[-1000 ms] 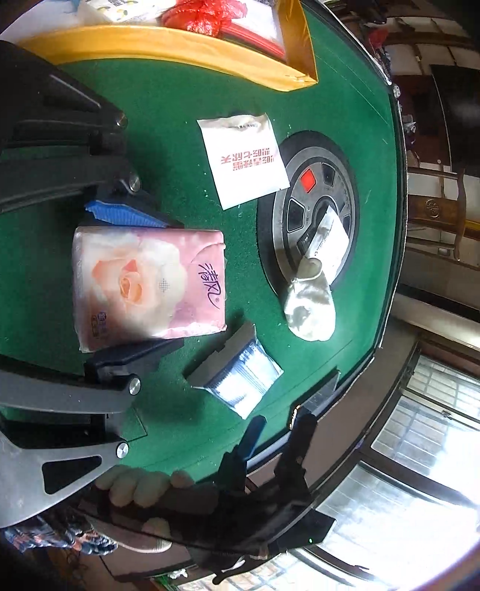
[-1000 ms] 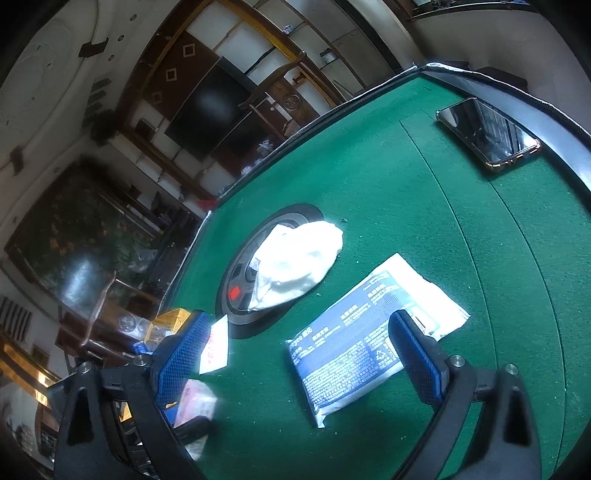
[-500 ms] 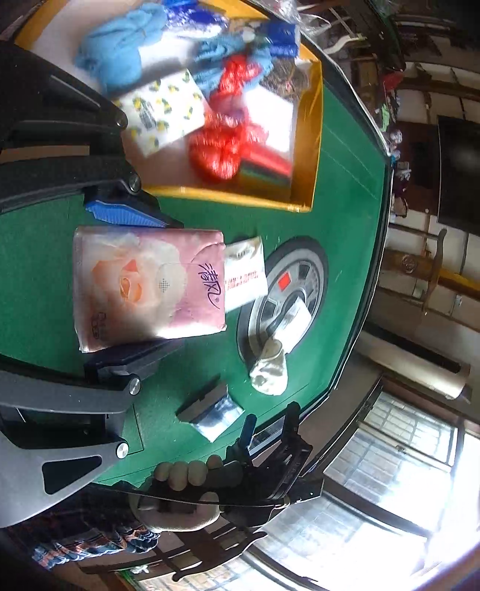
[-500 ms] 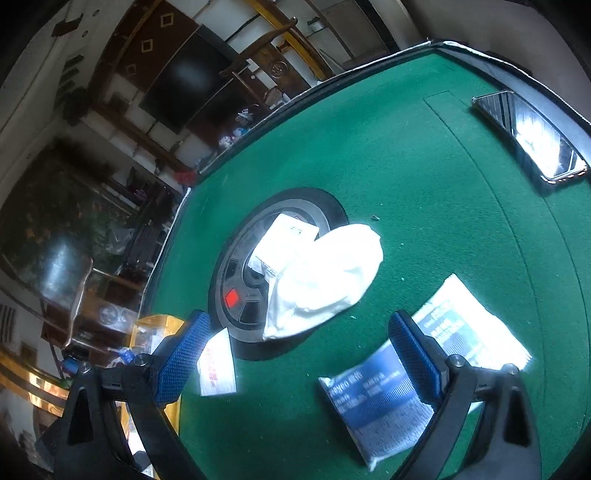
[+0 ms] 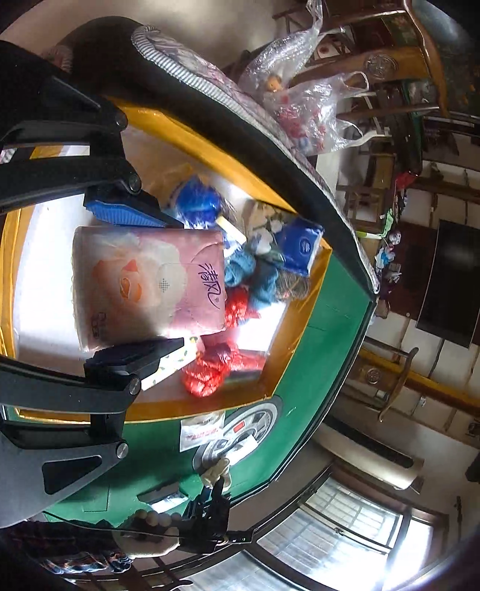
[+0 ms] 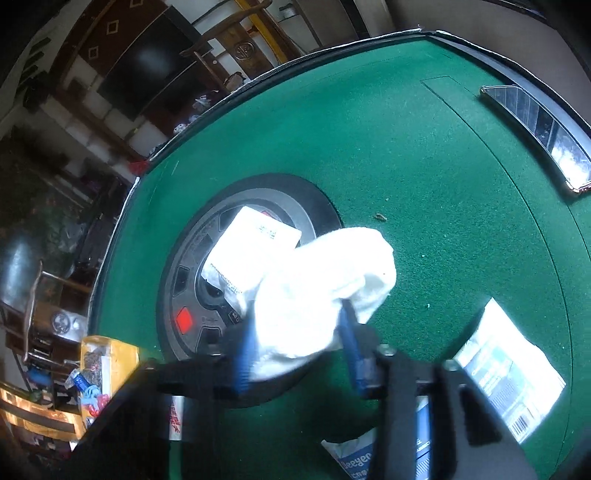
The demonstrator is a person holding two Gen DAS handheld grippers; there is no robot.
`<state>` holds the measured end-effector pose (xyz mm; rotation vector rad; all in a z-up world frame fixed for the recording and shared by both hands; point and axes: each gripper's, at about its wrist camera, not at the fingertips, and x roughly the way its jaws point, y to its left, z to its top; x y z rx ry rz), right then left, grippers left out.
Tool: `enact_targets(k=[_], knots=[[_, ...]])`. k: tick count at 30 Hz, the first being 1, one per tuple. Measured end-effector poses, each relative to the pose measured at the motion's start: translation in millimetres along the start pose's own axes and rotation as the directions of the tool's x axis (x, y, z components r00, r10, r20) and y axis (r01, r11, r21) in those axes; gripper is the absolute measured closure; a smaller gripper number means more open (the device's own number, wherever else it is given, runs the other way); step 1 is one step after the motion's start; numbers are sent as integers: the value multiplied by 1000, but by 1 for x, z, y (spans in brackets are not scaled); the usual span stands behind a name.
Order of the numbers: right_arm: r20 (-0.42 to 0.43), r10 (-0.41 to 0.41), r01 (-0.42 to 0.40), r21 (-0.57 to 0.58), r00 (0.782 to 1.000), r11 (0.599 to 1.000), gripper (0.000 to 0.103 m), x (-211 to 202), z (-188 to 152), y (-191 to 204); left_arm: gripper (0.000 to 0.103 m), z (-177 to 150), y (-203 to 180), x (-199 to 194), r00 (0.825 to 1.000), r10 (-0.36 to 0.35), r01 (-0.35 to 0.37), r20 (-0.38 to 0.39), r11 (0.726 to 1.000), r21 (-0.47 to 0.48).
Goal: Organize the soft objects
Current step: 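Carry the pink tissue pack to the box with the left gripper while the right grasps the white cloth, then release the pink pack into the box while the right drops the white cloth in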
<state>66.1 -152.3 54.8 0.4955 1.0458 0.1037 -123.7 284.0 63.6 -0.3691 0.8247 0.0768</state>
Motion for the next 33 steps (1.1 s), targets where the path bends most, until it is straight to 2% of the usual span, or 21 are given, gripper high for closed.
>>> enact_targets(k=[1,4,6,11,15,19,25,29,33], knots=[[-3,14,-14,-2,1000,1000,88,-3,0,-3,51,-1,4,2,1000,7,-7,-4,1000,-6],[12,31,-31,-4,999,1000,93,-19,-3,-11,51,-1,12,9,1000,20,-21,-14,999,-29],[32,23,-23,-18,999,1000,94,-31,-6,-14,51,-1,18,10,999,31,-32,-16,999,-37],[67,78,-75,-40,995,996,94,-62,-20,-11,50,-3,24,19,996,75,-76,-45,996,-39],[78,147,-139,-94,986,986,94,-85,-34,10,49,0,32,22,995,89,-93,-52,992,-80],[62,212,-198,-174,975,965,94,-98,-51,44,41,0,34,19,995,80,-85,-62,992,-96],[-36,312,-309,-293,949,905,93,-96,-86,109,39,-1,42,-2,999,28,-31,-19,990,-141],[-144,349,-377,-390,926,840,93,-85,-120,155,32,-1,49,-20,999,20,-15,31,988,-156],[-271,351,-442,-470,896,764,93,-65,-162,198,31,-3,53,-30,998,30,-20,58,987,-162]])
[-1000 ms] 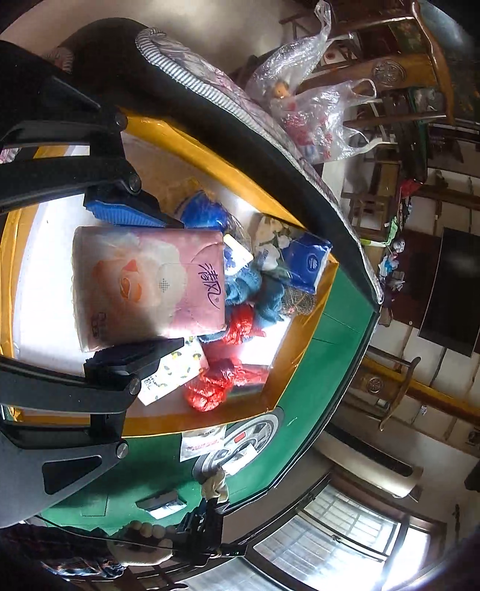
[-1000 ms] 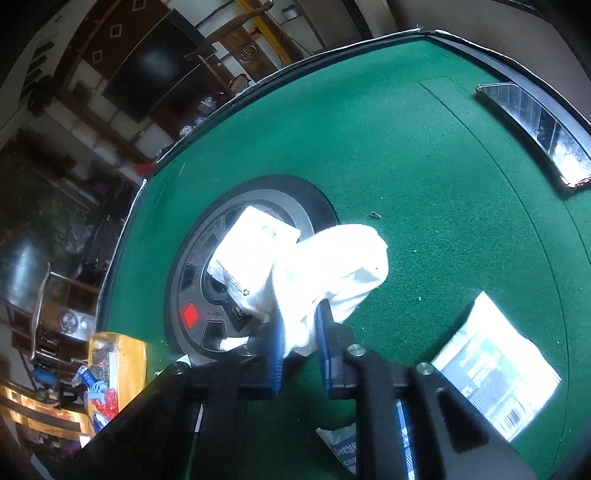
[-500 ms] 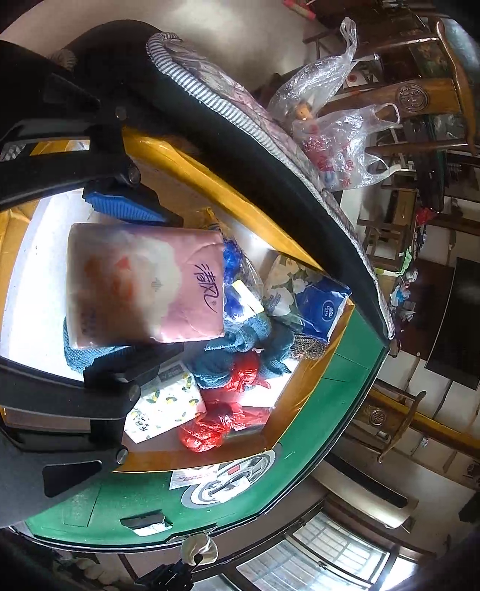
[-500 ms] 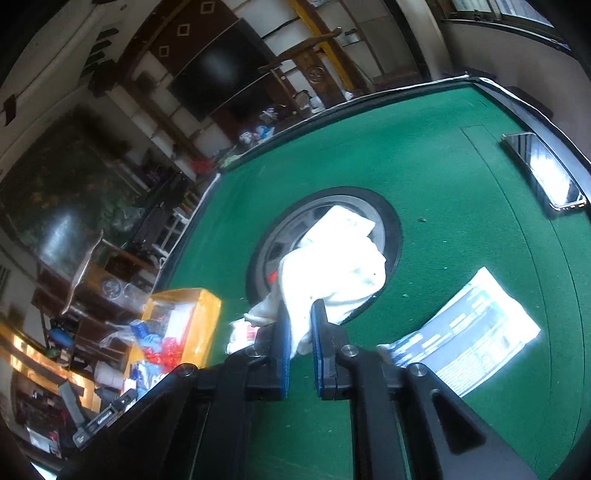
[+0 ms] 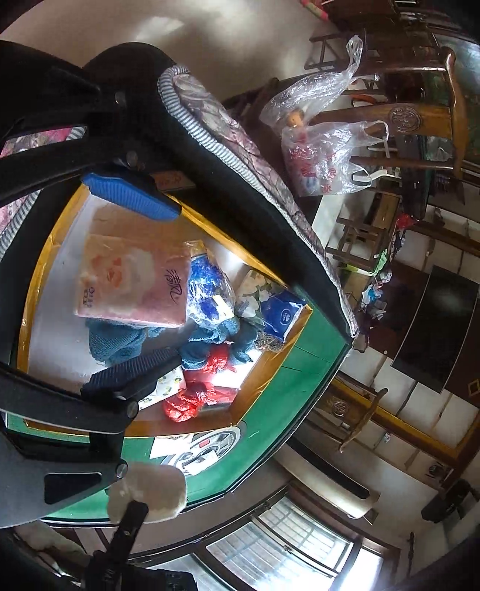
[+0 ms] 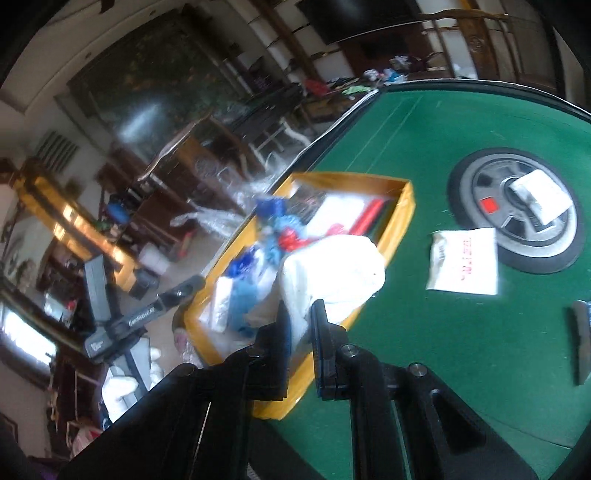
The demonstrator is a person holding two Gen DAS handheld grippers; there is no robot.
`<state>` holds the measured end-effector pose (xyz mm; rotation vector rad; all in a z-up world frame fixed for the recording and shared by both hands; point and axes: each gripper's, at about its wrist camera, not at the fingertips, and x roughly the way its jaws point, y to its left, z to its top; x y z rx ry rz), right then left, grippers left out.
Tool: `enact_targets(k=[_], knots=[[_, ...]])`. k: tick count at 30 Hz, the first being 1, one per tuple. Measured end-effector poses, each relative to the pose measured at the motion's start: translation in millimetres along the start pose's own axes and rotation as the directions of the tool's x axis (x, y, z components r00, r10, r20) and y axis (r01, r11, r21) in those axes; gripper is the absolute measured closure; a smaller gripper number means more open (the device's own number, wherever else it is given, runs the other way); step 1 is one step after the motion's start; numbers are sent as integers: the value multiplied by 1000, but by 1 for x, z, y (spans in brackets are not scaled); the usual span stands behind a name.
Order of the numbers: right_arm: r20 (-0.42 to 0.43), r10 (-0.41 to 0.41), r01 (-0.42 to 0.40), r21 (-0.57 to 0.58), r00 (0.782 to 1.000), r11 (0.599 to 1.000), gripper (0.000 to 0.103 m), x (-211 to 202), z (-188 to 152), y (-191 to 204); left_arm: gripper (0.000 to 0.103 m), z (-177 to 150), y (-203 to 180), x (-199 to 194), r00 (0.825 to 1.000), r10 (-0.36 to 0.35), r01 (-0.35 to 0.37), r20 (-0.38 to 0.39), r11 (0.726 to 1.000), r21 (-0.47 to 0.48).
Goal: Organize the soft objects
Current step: 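Release the pink pack into the box while the right drops the white cloth in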
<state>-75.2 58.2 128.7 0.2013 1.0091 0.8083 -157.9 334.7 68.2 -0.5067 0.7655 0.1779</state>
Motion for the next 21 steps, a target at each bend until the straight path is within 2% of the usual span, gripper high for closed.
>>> enact_targets(k=[5,7,12,21], knots=[[-162,63,-81,-102,985,991,93,60,-22,43,31,-3,11,-3,1000,1,-1,0,1000,-12],[-224,39,-71,-137,974,988,93,84,-31,54,31,-4,14,-2,1000,1,-2,-5,1000,-17],[-323,-91,38,-165,942,986,93,130,-49,51,31,-7,17,-4,1000,20,-20,9,1000,-7],[-297,-190,127,-219,936,967,93,148,-42,53,31,-10,19,-5,1000,27,-27,7,1000,2]])
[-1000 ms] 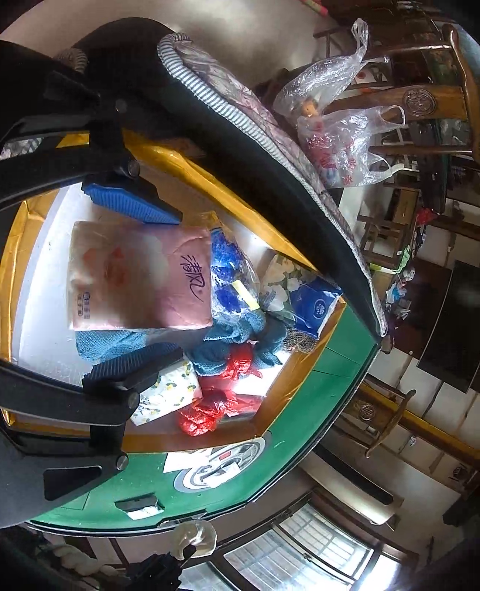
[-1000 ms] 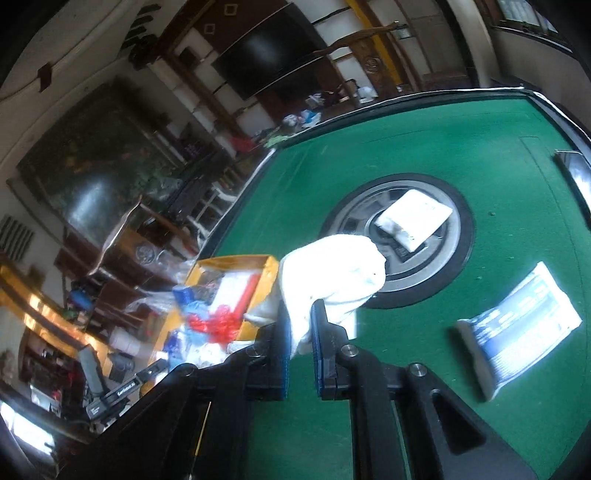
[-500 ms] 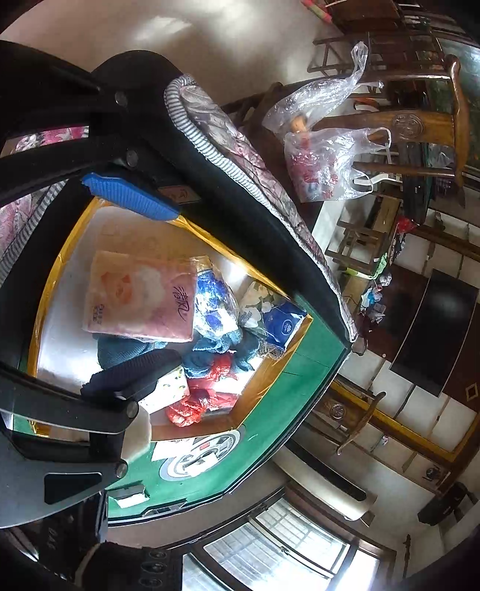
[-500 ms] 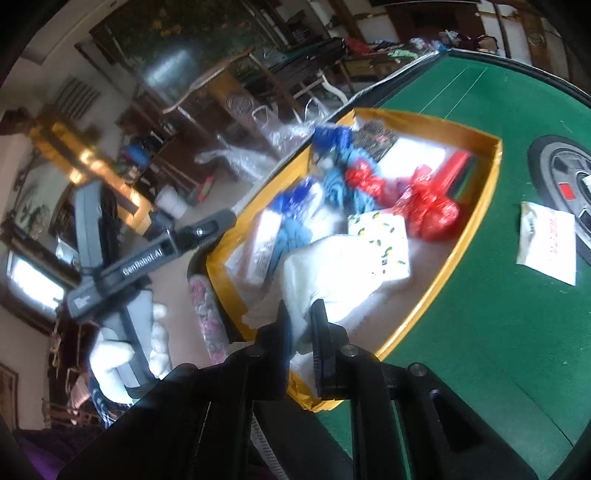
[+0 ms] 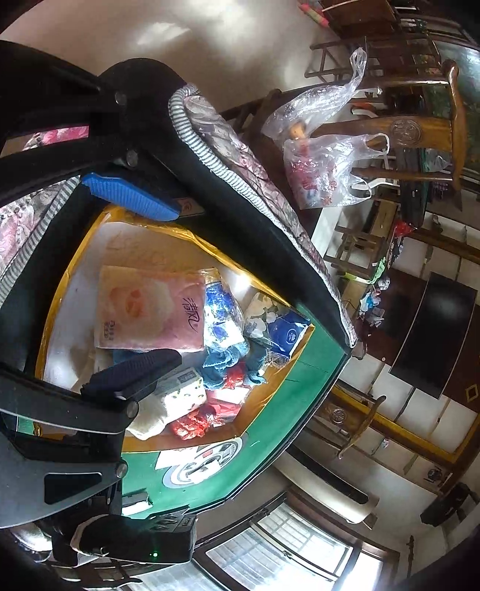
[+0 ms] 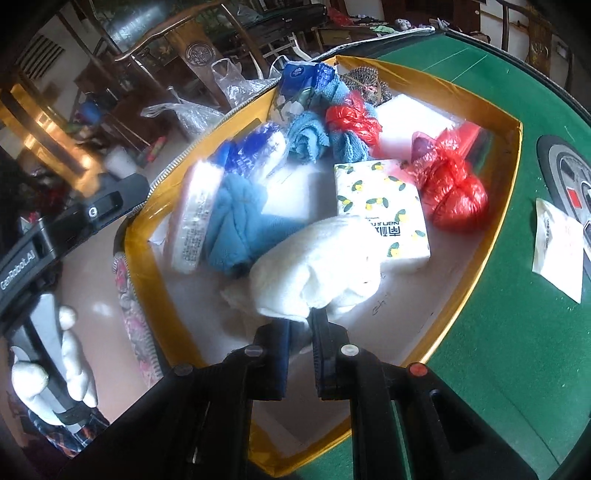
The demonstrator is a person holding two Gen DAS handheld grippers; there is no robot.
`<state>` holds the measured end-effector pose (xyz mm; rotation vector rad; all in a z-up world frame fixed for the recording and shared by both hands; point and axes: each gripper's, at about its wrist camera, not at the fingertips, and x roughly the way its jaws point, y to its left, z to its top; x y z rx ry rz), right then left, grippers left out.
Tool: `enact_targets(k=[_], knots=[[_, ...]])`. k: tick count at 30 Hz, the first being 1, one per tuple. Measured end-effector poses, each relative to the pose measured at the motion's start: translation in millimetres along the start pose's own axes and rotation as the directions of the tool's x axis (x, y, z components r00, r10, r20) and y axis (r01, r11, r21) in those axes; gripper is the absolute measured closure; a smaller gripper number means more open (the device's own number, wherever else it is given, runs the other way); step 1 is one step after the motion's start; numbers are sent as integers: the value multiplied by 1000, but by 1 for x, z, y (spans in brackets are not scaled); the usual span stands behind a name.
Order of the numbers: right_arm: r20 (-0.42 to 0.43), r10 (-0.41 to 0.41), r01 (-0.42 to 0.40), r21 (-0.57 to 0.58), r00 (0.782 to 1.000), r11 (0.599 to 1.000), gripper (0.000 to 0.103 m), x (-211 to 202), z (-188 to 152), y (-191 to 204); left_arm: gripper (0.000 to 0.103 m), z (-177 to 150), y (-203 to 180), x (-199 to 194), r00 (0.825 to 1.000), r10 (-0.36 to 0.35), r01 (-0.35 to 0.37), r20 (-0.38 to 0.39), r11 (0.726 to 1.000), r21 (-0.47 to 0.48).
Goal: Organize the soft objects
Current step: 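Release the pink pack into the box while the right drops the white cloth in, then move both tools back out over the table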
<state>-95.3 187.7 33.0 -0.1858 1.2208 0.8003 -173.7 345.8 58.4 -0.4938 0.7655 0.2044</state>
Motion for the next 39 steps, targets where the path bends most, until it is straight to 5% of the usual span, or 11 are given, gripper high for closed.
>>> enact_targets(k=[3,8,13,24,39], knots=[[22,-23,23,-5,999,1000,90,-6,2,-3,31,-1,-4,-1,1000,12,-12,1,1000,18],[48,-20,21,-37,999,999,66,-25,-10,0,31,-5,-18,-3,999,48,-49,15,997,66],[162,-27,39,-72,986,997,50,-64,-31,-5,31,-12,-45,-3,989,133,-143,70,976,165],[301,-119,77,148,946,986,50,-117,-60,-89,31,-30,-106,1,971,212,-238,113,907,348],[391,-201,49,365,898,930,49,-176,-107,-188,31,-50,-171,12,968,234,-249,93,837,487]])
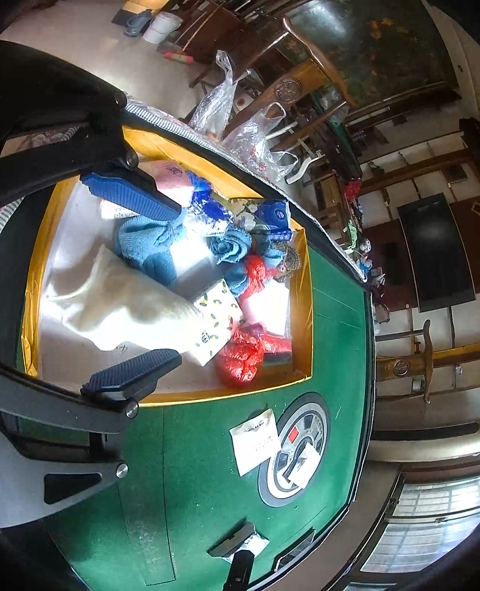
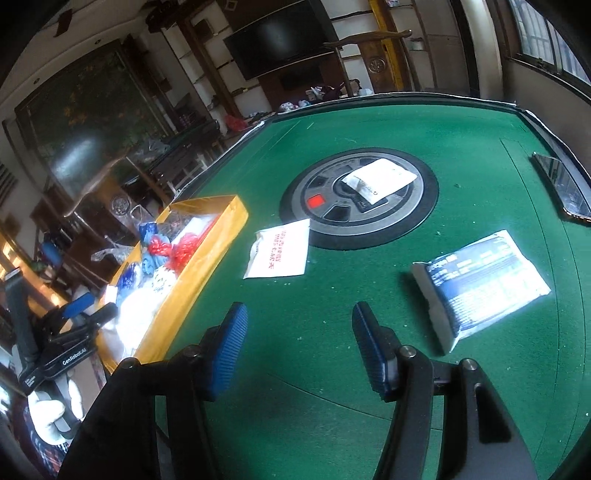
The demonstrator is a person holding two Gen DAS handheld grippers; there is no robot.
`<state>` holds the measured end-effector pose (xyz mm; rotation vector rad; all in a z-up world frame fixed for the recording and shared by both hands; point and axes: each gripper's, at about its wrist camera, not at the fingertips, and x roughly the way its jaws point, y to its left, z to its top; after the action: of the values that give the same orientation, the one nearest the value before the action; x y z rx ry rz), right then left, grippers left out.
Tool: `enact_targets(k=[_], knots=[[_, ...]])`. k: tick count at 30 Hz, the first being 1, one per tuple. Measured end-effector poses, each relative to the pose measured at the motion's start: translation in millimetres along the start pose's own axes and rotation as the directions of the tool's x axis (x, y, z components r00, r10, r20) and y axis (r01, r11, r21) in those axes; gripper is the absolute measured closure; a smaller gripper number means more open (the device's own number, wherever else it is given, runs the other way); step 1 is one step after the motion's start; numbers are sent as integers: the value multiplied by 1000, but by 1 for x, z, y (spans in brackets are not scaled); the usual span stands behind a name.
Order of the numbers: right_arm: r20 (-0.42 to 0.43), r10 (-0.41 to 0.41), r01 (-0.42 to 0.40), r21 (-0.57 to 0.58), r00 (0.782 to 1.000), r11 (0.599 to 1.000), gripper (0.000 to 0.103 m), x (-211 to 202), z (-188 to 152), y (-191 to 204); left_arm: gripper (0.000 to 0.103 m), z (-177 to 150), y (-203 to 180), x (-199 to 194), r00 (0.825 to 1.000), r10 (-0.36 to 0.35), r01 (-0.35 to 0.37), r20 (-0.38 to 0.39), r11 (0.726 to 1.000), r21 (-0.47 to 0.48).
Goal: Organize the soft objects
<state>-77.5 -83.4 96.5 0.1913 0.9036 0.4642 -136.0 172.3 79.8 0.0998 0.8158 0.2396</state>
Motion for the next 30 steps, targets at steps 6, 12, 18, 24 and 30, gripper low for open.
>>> enact_targets(k=[6,12,18,24,30], knots=[[19,-11,10,48,1000,999,47,-9,3,-26,31,6,-17,-1,1000,-16,16,-5,1000,25],[22,-34,33,67,999,997,46,-9,2,-41,31,7,-36,0,1000,-11,11,0,998,68],[31,-47,44,91,998,995,46,-5,4,-51,20,10,-37,-7,998,9,-12,59,999,51],[21,-64,63,12,998,998,45,-1,1,-27,20,12,-25,-10,995,56,-56,86,998,-4],[-1,-52,52,-107,999,993,42,9,-13,20,19,11,-3,-26,968,181,-164,173,981,-105]])
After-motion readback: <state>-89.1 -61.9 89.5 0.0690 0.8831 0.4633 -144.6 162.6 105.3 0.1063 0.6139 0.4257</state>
